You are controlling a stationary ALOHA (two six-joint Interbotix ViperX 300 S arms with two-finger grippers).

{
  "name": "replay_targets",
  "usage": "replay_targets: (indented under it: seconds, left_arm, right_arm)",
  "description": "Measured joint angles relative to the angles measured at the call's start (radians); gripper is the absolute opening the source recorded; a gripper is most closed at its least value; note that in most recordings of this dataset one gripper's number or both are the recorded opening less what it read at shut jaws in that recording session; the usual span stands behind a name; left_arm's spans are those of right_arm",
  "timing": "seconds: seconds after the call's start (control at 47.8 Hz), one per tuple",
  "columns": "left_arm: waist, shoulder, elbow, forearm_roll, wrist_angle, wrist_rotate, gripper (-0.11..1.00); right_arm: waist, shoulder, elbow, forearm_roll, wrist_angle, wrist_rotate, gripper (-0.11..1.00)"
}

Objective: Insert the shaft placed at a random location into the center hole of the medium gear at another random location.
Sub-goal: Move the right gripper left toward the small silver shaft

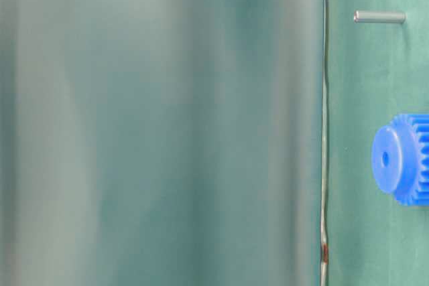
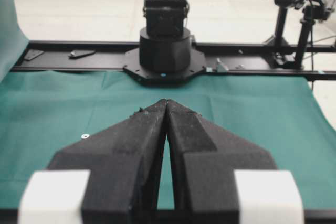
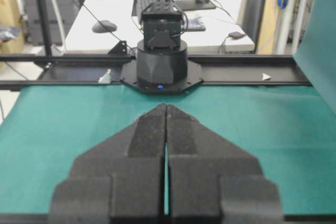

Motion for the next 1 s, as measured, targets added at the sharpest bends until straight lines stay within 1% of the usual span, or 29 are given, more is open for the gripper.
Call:
replay_targets:
  seconds: [0.105, 0.146, 0.314, 0.46, 0.502, 0.544, 0.586, 0.774, 0.837, 0.879, 0.941, 1.004]
  left_arm:
    - [0.0, 0.003, -0.005, 0.003, 0.023, -0.011, 0.0]
    - [-0.002, 0.003, -0.006, 0.005, 0.035, -0.017, 0.0]
    - [-0.002, 0.003, -0.006, 0.008, 0.041, -0.023, 0.0]
    - [-0.002, 0.003, -0.008, 0.008, 0.043, -0.023, 0.0]
    - [-0.002, 0.003, -0.008, 0.008, 0.043, -0.023, 0.0]
    - [-0.002, 0.003, -0.008, 0.008, 0.043, -0.023, 0.0]
    - [-0.002, 0.003, -0.006, 0.008, 0.043, -0.023, 0.0]
    - [-0.002, 0.005, -0.006, 0.008, 0.043, -0.023, 0.0]
    - [-0.002, 0.003, -0.006, 0.008, 0.043, -0.023, 0.0]
    - [-0.002, 0.003, -0.008, 0.008, 0.043, -0.023, 0.0]
    - [-0.002, 0.003, -0.006, 0.008, 0.043, -0.023, 0.0]
    - [-0.002, 0.003, -0.006, 0.008, 0.043, -0.023, 0.0]
  right_arm:
    - [-0.002, 0.008, 0.0, 0.0, 0.005, -0.002, 0.01]
    - [-0.006, 0.014, -0.002, 0.002, 0.028, 0.0, 0.01]
    - [-0.028, 0.044, -0.011, 0.002, 0.06, -0.002, 0.01]
    - [-0.072, 0.086, -0.012, 0.0, 0.06, 0.0, 0.01]
    - [-0.089, 0.106, -0.012, 0.0, 0.06, -0.002, 0.03]
    - [-0.107, 0.126, -0.012, 0.002, 0.058, -0.002, 0.08]
    - [-0.12, 0.147, -0.012, 0.0, 0.055, -0.002, 0.16]
    - [-0.186, 0.301, -0.014, 0.0, -0.006, -0.002, 0.71]
    - [-0.206, 0.368, -0.012, 0.0, -0.044, -0.003, 0.87]
    - [-0.215, 0.408, -0.014, 0.002, -0.072, -0.006, 0.87]
    - [-0.23, 0.482, -0.014, 0.0, -0.12, -0.023, 0.81]
    - [-0.242, 0.552, -0.014, 0.002, -0.15, -0.028, 0.8]
